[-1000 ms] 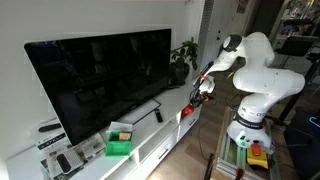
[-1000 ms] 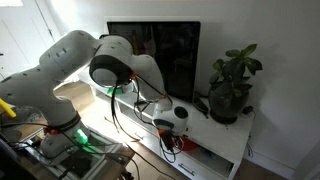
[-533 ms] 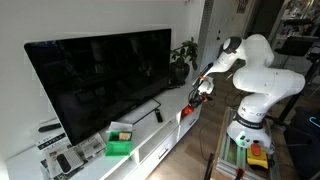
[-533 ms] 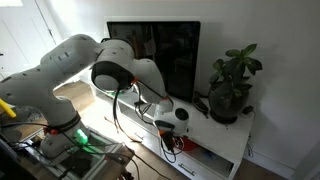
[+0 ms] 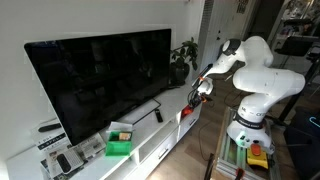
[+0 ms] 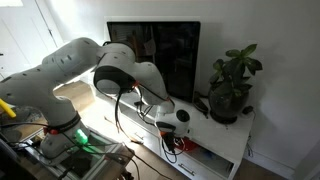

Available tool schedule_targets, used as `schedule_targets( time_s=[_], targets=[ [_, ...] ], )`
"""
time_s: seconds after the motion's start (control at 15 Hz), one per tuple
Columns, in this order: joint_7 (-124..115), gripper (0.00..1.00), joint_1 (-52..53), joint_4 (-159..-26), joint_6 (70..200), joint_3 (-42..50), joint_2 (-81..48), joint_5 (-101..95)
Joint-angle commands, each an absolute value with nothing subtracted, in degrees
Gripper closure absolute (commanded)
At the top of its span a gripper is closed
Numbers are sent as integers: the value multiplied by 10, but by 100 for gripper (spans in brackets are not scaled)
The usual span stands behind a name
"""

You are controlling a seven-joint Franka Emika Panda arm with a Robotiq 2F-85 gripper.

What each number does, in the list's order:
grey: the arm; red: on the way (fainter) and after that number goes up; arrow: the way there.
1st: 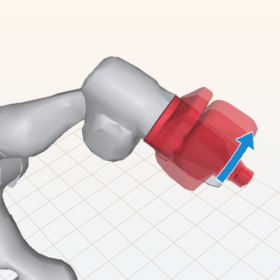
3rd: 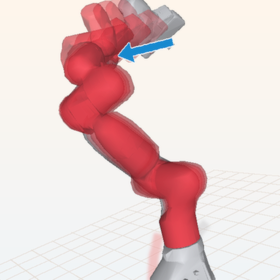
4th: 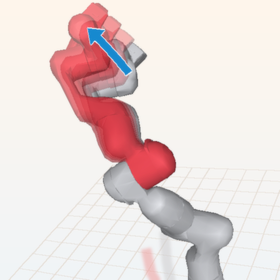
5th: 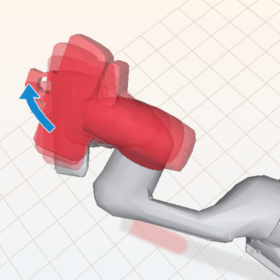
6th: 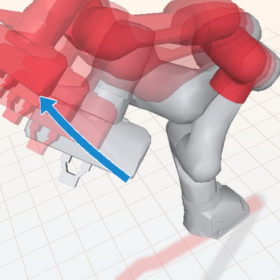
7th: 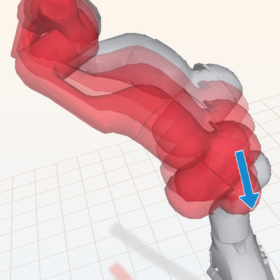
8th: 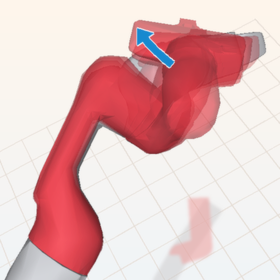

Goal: Put the hate on the top of the table

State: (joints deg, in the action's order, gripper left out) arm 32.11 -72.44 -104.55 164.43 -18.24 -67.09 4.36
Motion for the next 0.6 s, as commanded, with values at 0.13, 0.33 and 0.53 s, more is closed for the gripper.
schedule_targets(
  time_s=[0.13, 0.33, 0.53],
  targets=[
    [315, 100, -733, -1007, 1614, -186, -695, 37],
    [307, 98, -727, -1008, 1608, -178, -689, 37],
    [286, 99, -710, -1022, 1587, -150, -664, 35]
  ],
)
